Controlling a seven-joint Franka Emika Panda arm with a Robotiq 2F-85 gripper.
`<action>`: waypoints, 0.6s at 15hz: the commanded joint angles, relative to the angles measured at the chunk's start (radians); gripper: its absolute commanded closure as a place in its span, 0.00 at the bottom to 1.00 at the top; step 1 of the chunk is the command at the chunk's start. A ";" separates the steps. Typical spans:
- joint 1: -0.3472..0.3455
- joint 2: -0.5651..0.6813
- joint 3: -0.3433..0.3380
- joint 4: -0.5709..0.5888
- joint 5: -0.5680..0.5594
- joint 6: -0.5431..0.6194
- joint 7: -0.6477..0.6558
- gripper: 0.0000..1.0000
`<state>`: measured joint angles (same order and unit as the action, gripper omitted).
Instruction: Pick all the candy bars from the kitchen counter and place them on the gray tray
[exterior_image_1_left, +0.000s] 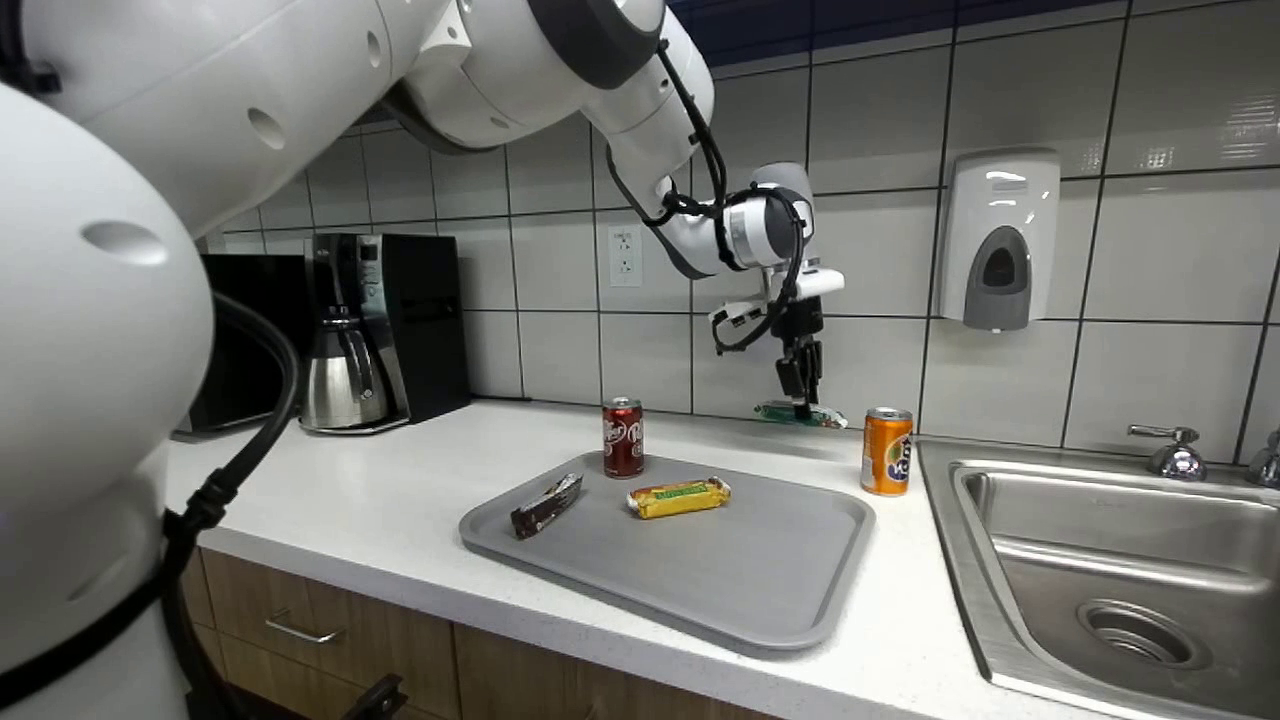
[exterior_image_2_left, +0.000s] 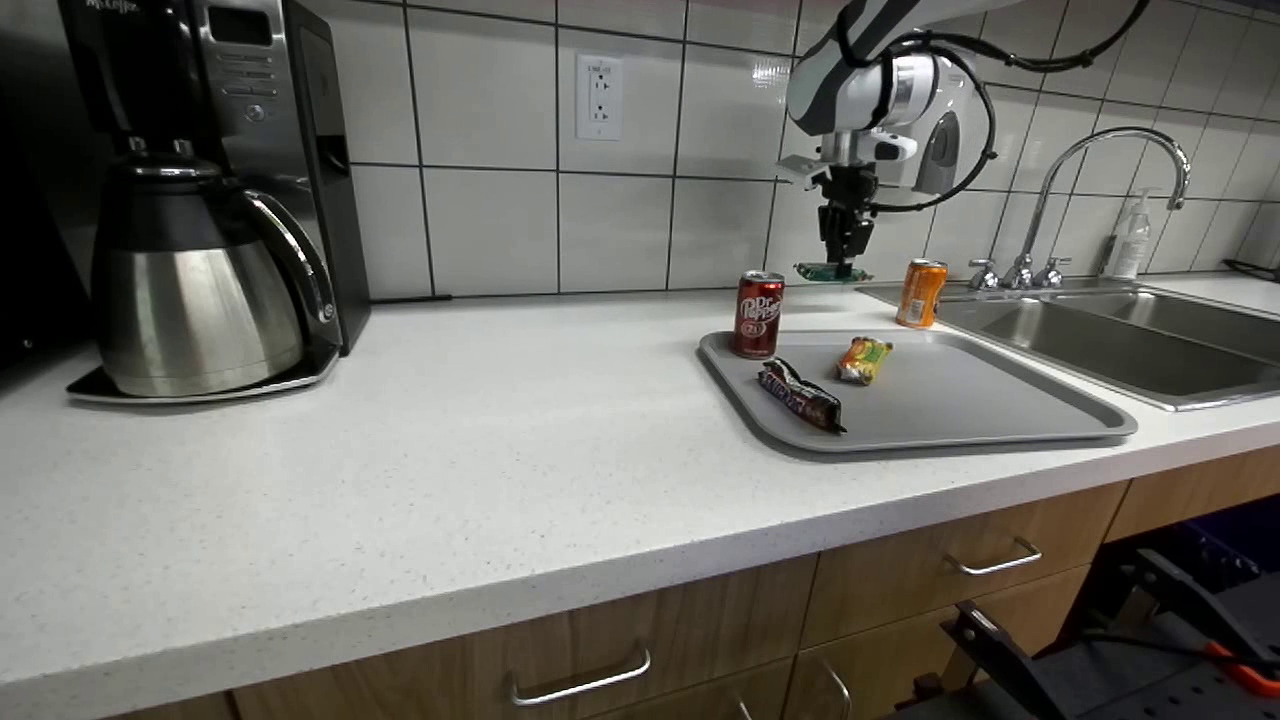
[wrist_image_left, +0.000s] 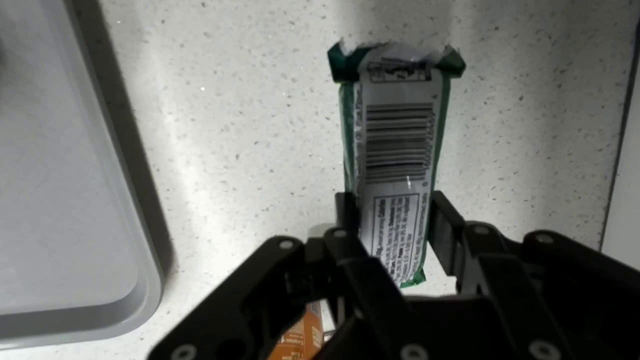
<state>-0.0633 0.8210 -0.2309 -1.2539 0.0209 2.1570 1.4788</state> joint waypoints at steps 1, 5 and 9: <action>-0.004 -0.120 0.020 -0.159 -0.005 0.046 -0.073 0.86; 0.000 -0.196 0.017 -0.270 -0.008 0.091 -0.137 0.86; 0.000 -0.279 0.013 -0.404 -0.012 0.146 -0.210 0.86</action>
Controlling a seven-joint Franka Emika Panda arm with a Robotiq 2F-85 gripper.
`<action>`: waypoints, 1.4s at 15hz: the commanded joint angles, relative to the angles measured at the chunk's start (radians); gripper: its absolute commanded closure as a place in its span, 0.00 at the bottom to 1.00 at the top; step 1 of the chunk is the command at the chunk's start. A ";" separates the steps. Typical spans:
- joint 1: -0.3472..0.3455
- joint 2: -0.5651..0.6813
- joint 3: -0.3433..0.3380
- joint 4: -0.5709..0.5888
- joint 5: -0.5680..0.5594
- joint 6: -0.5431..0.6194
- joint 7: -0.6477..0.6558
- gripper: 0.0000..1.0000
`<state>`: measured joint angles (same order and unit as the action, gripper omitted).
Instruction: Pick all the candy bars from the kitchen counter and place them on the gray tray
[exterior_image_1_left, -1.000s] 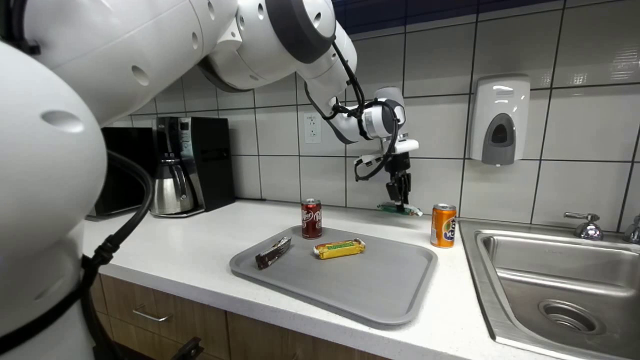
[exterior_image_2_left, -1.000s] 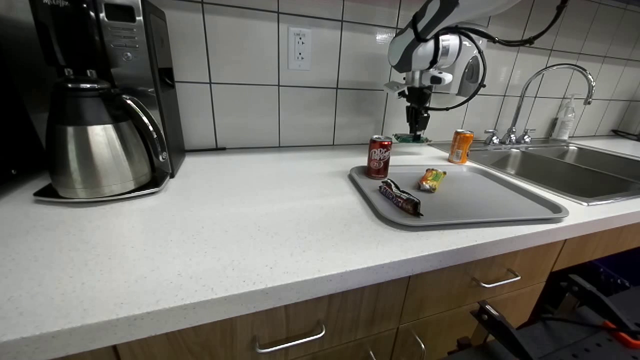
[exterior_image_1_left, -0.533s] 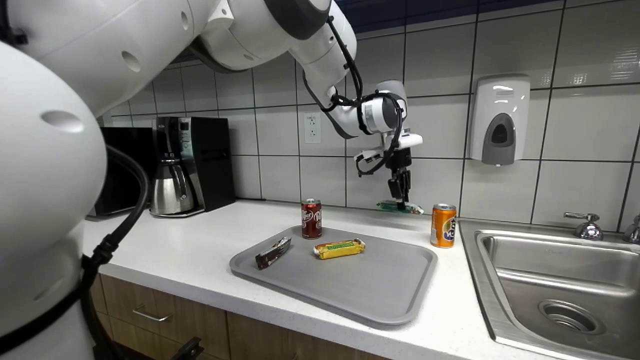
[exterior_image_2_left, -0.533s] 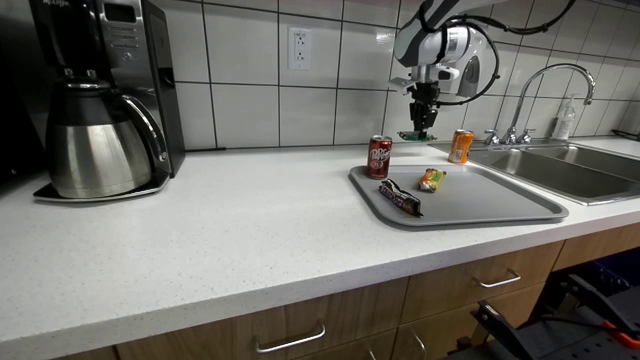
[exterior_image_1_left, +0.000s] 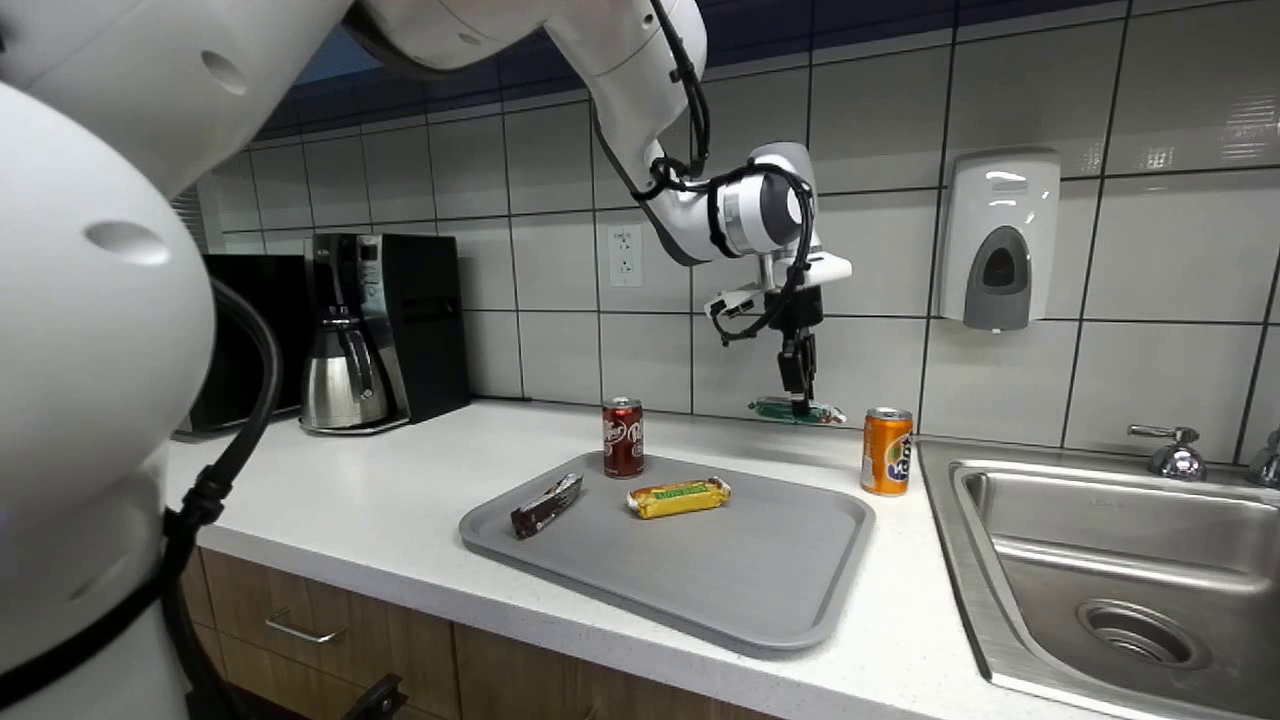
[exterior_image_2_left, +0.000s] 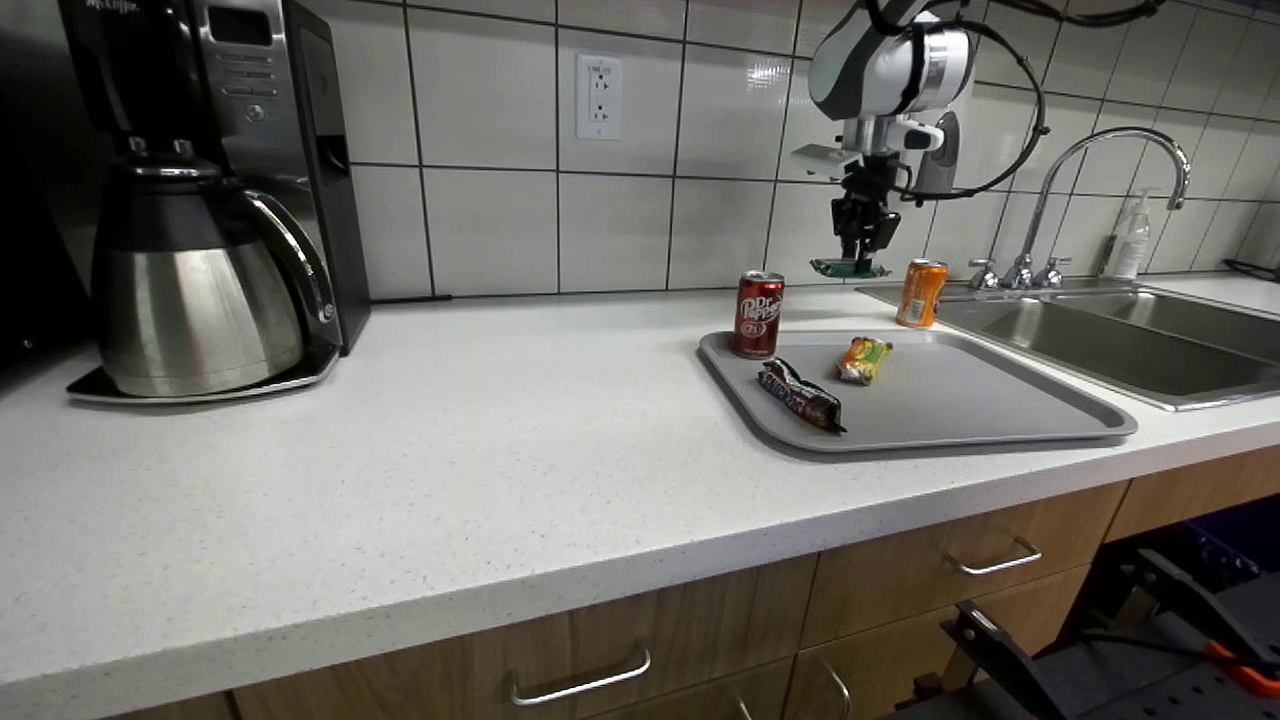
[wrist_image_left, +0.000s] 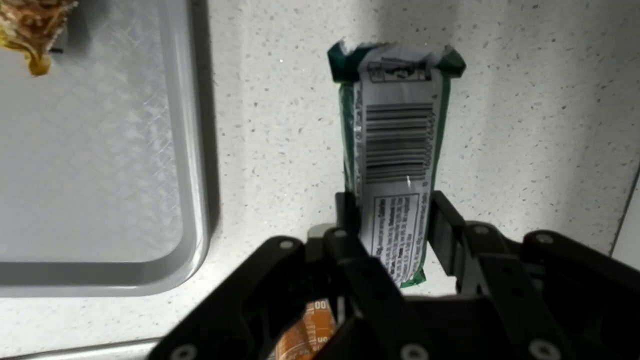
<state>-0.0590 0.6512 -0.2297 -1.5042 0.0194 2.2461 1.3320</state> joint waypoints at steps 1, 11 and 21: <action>-0.004 -0.128 0.010 -0.185 -0.010 0.071 -0.078 0.86; -0.002 -0.280 -0.006 -0.453 -0.029 0.218 -0.218 0.86; -0.024 -0.367 -0.036 -0.611 -0.049 0.263 -0.361 0.86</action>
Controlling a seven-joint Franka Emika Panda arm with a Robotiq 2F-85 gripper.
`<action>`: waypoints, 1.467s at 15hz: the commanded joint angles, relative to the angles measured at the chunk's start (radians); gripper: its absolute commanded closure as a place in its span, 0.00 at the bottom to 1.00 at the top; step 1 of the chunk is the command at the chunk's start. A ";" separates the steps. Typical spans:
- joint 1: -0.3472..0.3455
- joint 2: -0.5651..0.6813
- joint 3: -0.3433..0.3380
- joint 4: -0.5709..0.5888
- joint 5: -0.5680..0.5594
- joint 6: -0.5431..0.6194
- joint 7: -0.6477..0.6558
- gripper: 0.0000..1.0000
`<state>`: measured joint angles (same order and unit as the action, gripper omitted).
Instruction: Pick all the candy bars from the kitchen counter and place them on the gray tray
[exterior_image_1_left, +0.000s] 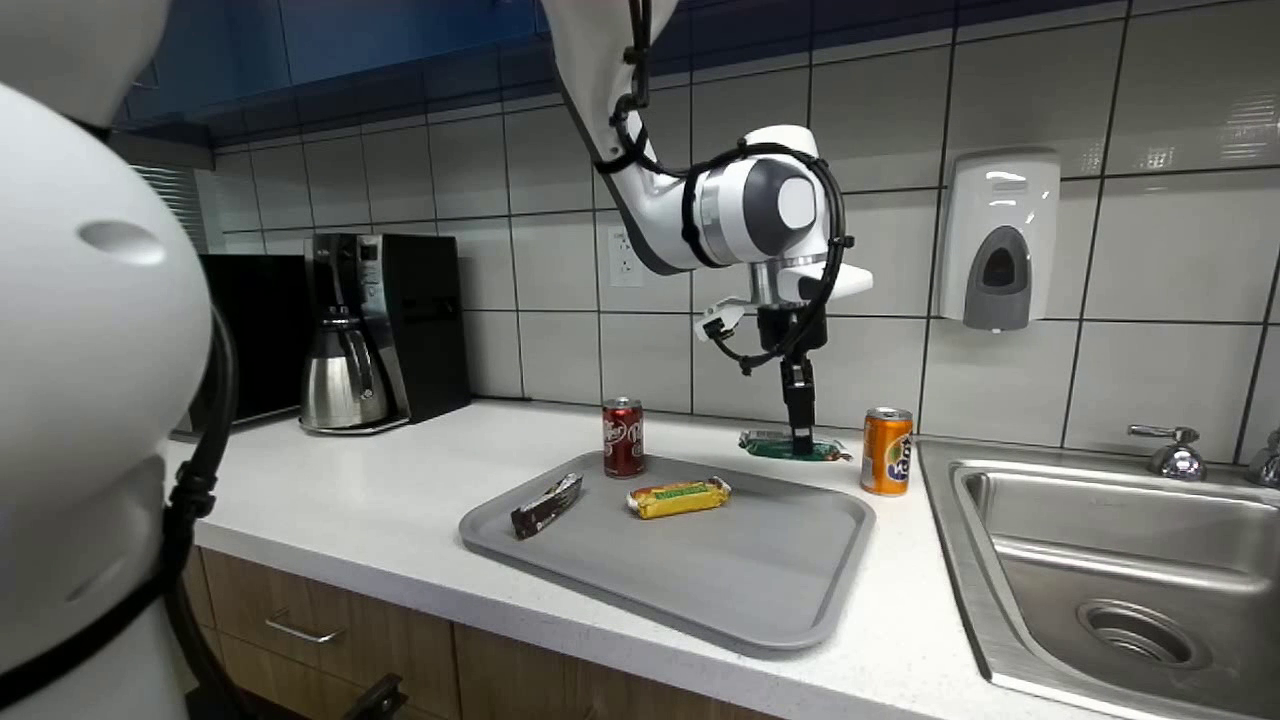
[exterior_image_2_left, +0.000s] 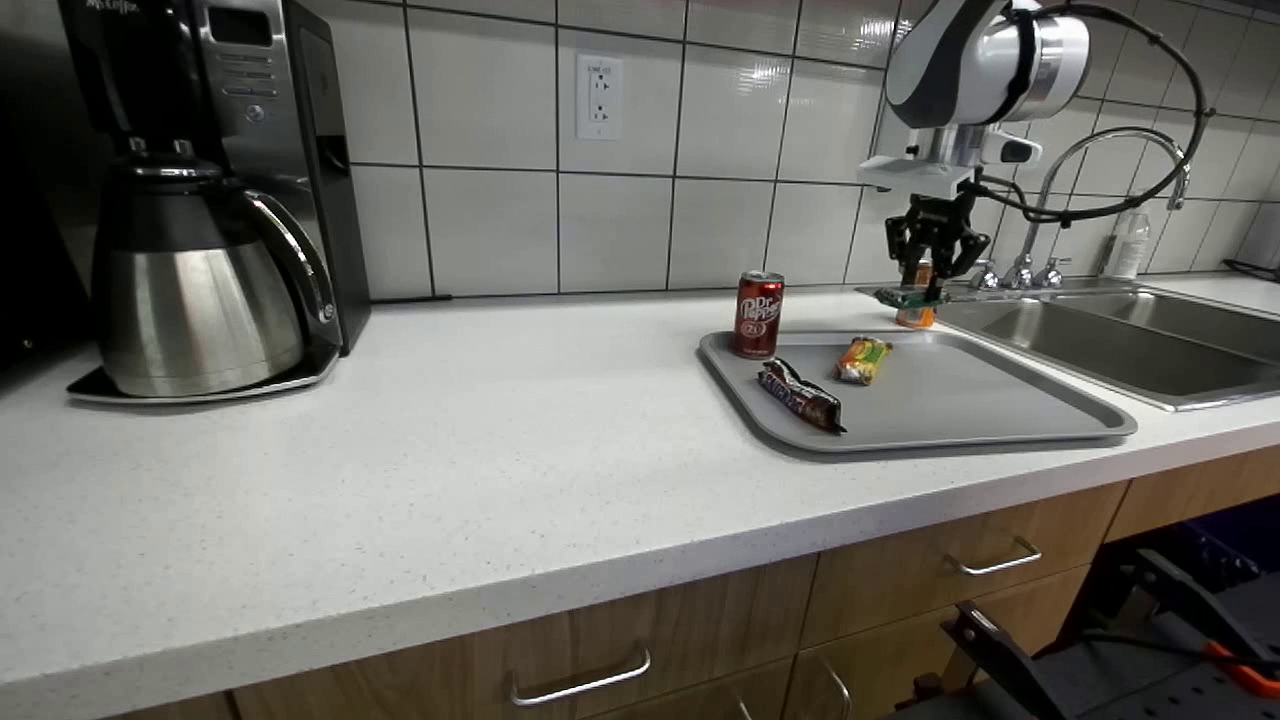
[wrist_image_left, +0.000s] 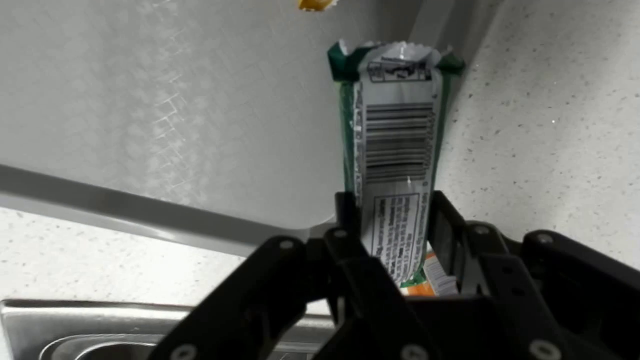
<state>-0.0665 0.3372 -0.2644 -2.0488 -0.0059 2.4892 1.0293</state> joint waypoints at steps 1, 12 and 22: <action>-0.018 -0.053 -0.004 -0.074 -0.026 0.024 -0.074 0.86; -0.009 -0.036 -0.042 -0.182 -0.096 0.175 -0.173 0.86; -0.002 -0.060 -0.046 -0.189 -0.083 0.153 -0.202 0.07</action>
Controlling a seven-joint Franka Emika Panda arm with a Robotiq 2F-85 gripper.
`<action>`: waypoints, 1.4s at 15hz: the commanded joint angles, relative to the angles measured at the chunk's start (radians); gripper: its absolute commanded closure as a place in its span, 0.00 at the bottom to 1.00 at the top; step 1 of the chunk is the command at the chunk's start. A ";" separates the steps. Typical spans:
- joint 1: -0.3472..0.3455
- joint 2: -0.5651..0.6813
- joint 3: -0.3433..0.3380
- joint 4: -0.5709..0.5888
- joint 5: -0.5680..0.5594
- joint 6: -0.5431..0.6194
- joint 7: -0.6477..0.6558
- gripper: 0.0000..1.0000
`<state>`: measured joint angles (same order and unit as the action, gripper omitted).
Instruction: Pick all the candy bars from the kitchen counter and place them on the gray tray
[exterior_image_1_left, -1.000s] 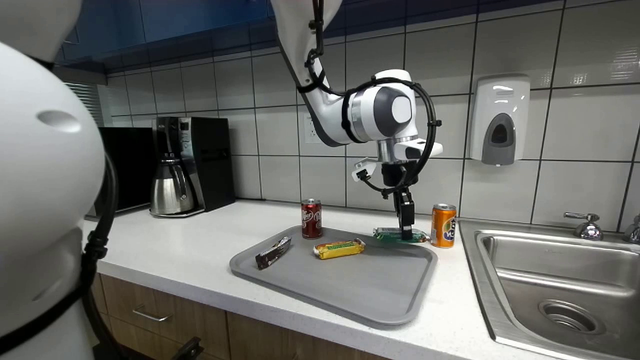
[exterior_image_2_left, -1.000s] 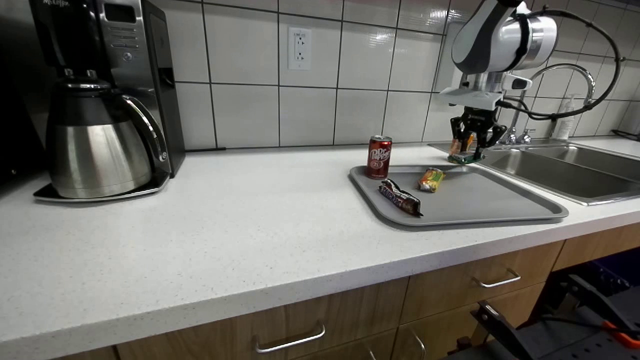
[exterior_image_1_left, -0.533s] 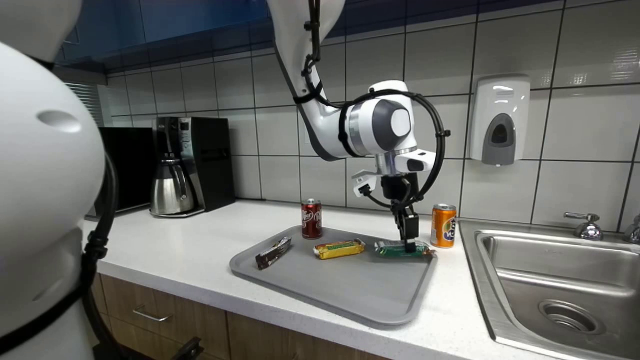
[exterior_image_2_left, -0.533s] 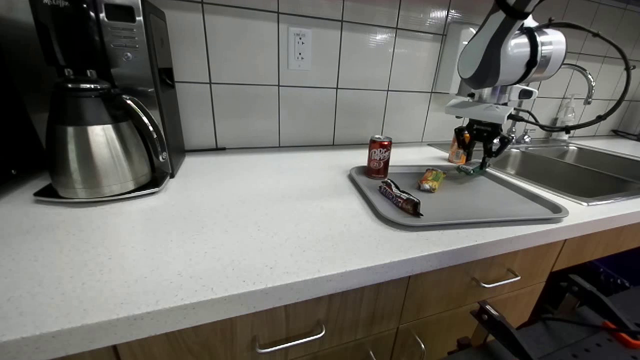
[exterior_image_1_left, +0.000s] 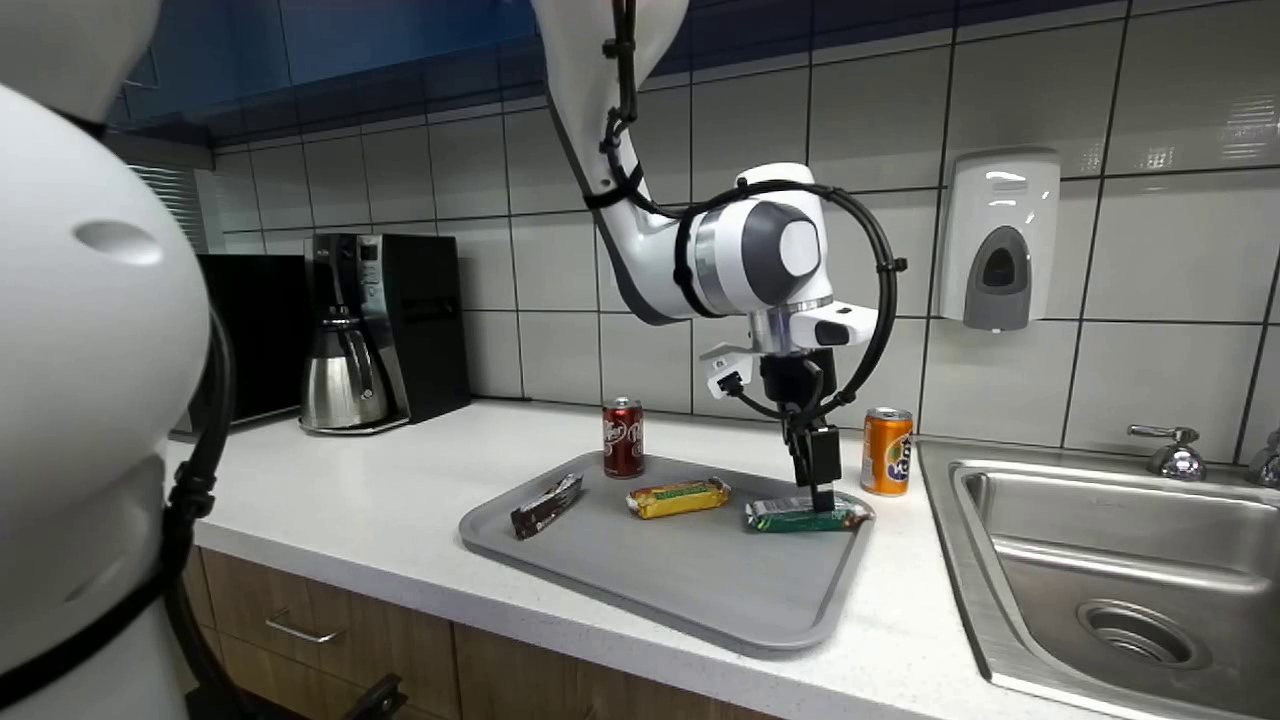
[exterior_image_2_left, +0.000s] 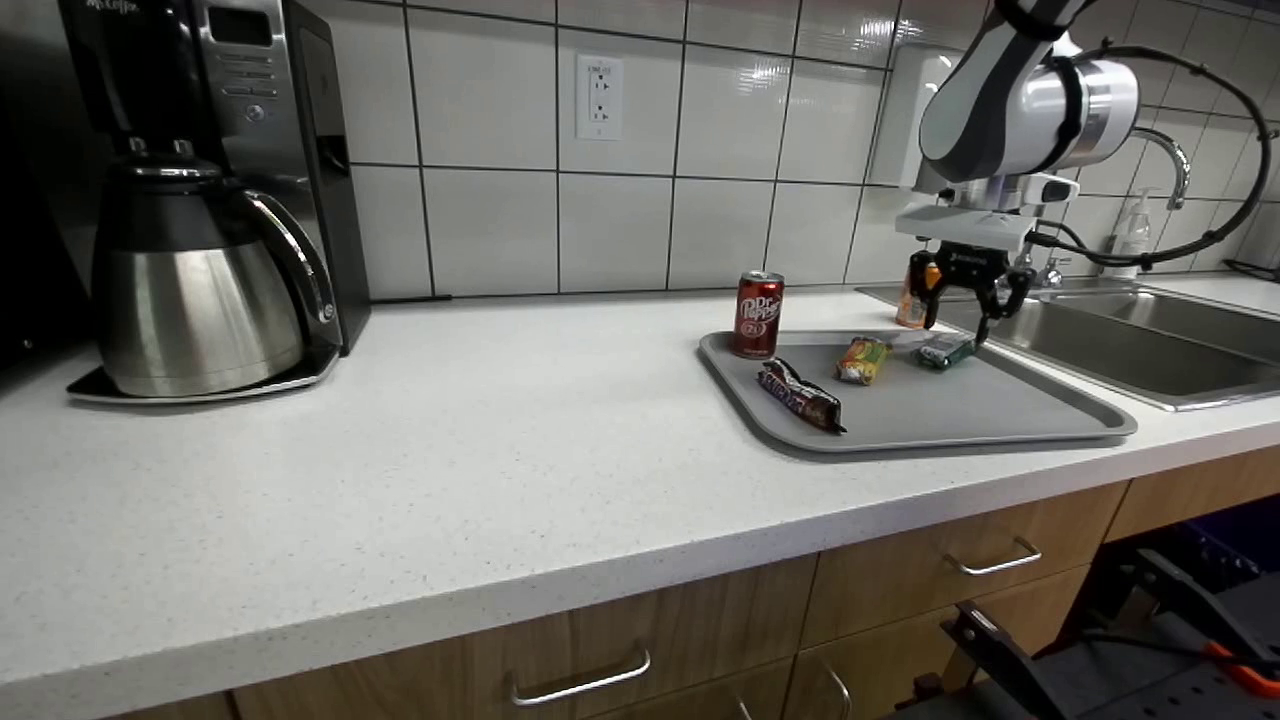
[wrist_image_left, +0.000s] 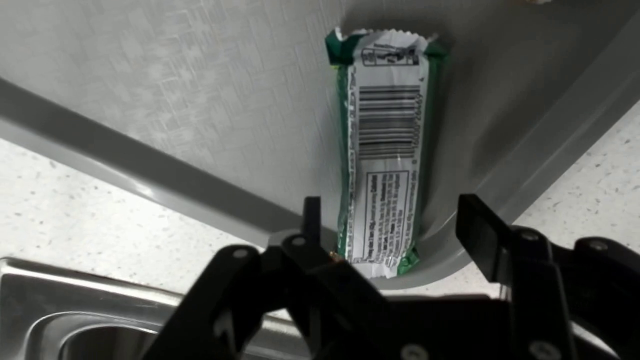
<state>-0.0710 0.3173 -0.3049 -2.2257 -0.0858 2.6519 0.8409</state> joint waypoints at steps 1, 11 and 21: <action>0.001 -0.044 -0.001 -0.002 0.005 -0.025 -0.015 0.01; -0.021 -0.177 0.058 -0.018 0.056 -0.153 -0.174 0.00; -0.018 -0.352 0.107 -0.184 0.032 -0.184 -0.338 0.00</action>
<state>-0.0709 0.0559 -0.2264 -2.3229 -0.0456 2.4759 0.5620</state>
